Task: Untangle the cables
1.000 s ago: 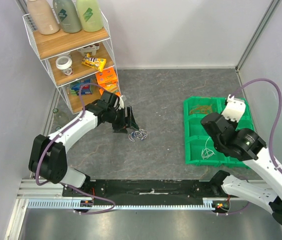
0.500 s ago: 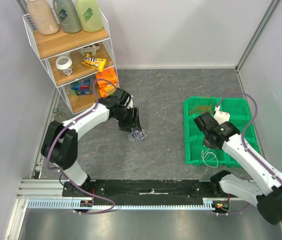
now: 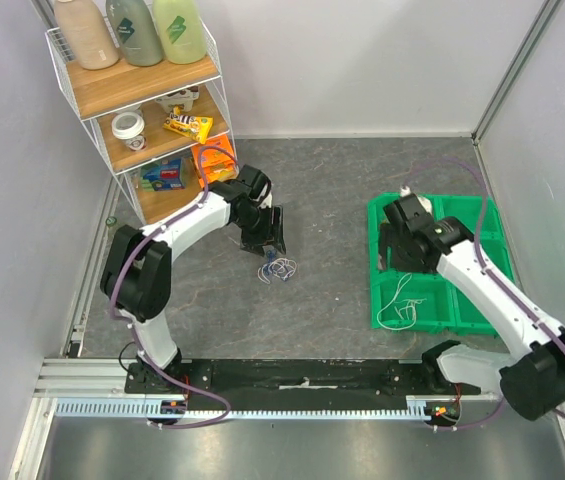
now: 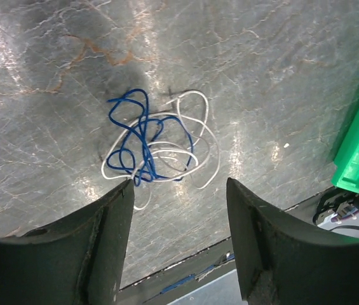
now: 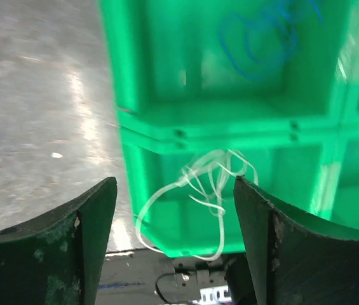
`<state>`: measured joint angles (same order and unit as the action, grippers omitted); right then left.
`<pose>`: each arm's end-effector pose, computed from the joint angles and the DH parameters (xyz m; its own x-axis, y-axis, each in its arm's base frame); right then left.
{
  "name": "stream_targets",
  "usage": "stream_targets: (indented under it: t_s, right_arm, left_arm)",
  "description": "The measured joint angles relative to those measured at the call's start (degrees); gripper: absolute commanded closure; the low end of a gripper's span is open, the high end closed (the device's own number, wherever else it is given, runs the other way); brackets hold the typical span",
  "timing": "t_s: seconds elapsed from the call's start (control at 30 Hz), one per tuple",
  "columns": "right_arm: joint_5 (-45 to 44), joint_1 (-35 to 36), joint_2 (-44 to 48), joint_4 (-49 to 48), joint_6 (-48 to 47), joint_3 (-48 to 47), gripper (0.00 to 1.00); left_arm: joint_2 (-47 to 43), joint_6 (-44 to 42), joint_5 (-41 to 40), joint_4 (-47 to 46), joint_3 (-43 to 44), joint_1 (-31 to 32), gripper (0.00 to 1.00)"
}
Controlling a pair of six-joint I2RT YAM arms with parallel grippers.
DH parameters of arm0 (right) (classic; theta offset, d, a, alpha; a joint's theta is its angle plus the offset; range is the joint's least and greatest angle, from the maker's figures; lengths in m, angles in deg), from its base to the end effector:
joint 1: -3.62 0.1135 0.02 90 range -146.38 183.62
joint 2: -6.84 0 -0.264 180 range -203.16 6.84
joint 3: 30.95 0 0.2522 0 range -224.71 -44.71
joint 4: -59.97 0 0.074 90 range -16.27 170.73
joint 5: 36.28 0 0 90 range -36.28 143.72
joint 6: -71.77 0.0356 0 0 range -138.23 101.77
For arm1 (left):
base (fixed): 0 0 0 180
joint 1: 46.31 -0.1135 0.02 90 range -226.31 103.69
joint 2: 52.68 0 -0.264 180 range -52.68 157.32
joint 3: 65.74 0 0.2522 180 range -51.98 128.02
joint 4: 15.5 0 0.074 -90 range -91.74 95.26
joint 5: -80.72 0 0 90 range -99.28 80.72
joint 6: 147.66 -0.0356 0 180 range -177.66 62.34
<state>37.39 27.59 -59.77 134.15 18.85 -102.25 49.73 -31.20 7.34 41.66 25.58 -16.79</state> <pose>0.1909 0.0739 0.2751 -0.8636 0.2493 -0.4383 0.2768 0.9609 0.0012 0.3120 -0.1884 0.2224 -0.9750 0.0614 -0.2134 0.1451 0.9036 -0.4029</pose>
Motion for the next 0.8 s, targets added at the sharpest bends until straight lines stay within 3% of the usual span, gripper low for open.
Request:
stream_targets:
  t_s: [0.13, 0.3, 0.43, 0.6, 0.67, 0.8]
  right_arm:
    - [4.8, 6.8, -5.9, -8.0, -5.0, -6.3, 0.18]
    - [19.8, 16.2, -19.1, -30.5, -10.1, -7.3, 0.22]
    - [26.9, 20.4, -28.7, -46.7, -13.2, -5.1, 0.32]
    - [28.8, 20.8, -35.1, -56.0, -15.7, -4.7, 0.46]
    - [28.6, 20.7, -35.6, -58.6, -16.6, -4.1, 0.50]
    - [27.7, 20.7, -35.6, -62.0, -17.9, -2.6, 0.51]
  left_arm:
    - [2.2, 0.0, 0.0, 0.9, 0.9, -1.0, 0.41]
    - [4.9, 0.0, 0.7, 1.2, 2.4, -2.6, 0.45]
    - [8.0, 0.1, 3.0, 1.1, 3.1, -4.3, 0.53]
    - [11.4, 0.2, 4.7, 1.1, 3.4, -4.9, 0.59]
    - [11.9, 0.2, 5.1, 1.1, 3.4, -4.9, 0.64]
    - [12.3, 0.5, 6.4, 1.0, 3.5, -4.9, 0.85]
